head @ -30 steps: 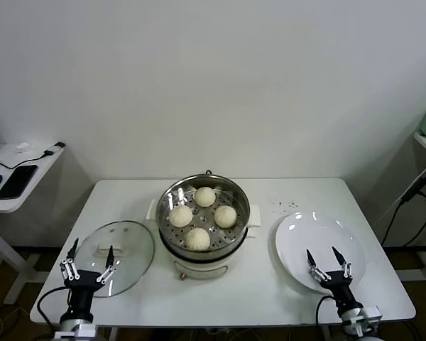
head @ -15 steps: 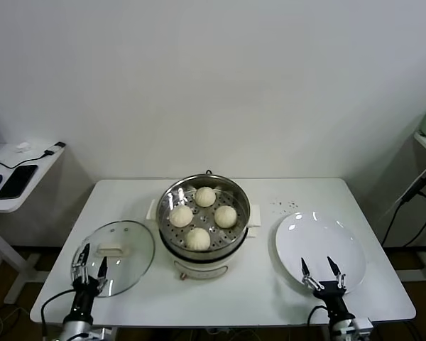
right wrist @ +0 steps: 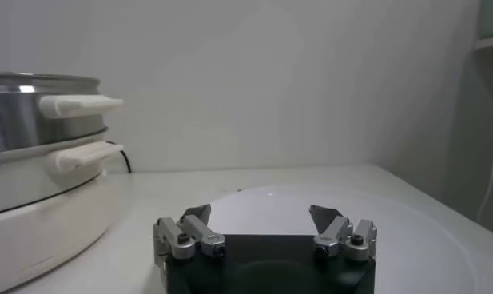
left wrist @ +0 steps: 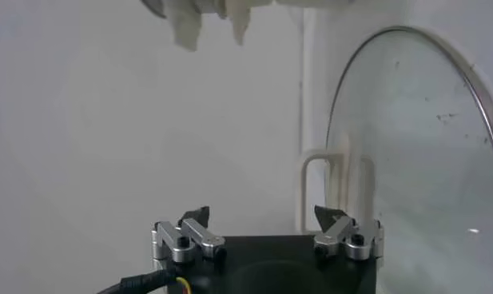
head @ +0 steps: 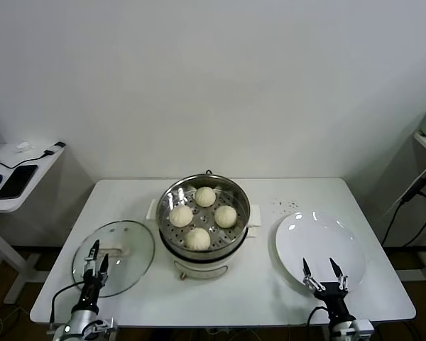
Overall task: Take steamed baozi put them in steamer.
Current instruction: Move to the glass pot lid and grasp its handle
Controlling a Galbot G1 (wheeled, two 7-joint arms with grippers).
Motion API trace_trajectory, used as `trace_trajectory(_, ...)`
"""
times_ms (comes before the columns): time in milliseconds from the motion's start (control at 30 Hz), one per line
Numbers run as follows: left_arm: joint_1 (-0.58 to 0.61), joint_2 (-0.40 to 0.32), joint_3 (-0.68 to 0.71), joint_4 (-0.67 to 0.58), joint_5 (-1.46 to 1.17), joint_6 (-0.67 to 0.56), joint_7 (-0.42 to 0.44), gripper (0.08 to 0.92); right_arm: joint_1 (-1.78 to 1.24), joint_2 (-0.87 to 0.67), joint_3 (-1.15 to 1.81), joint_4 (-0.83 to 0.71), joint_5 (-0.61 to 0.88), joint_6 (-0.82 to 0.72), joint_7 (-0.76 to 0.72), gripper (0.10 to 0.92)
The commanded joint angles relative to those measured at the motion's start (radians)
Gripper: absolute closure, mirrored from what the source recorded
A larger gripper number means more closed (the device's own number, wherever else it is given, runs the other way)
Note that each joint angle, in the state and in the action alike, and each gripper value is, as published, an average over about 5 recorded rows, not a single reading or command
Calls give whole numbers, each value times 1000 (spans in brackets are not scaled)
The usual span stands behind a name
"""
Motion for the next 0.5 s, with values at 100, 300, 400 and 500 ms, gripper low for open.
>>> trace_trajectory(100, -125, 8, 16, 111, 51, 6, -6, 177, -4, 10, 4, 9, -8, -7, 4, 203)
trace_trajectory(300, -128, 24, 18, 148, 39, -27, -18, 188, -5, 15, 4, 9, -12, -7, 3, 203)
trace_trajectory(400, -120, 30, 18, 160, 38, -41, -25, 242, -6, 16, 3, 9, -12, -8, 2, 203)
trace_trajectory(500, -116, 31, 19, 172, 38, -51, -34, 328, -6, 16, 3, 11, -13, -10, 1, 203)
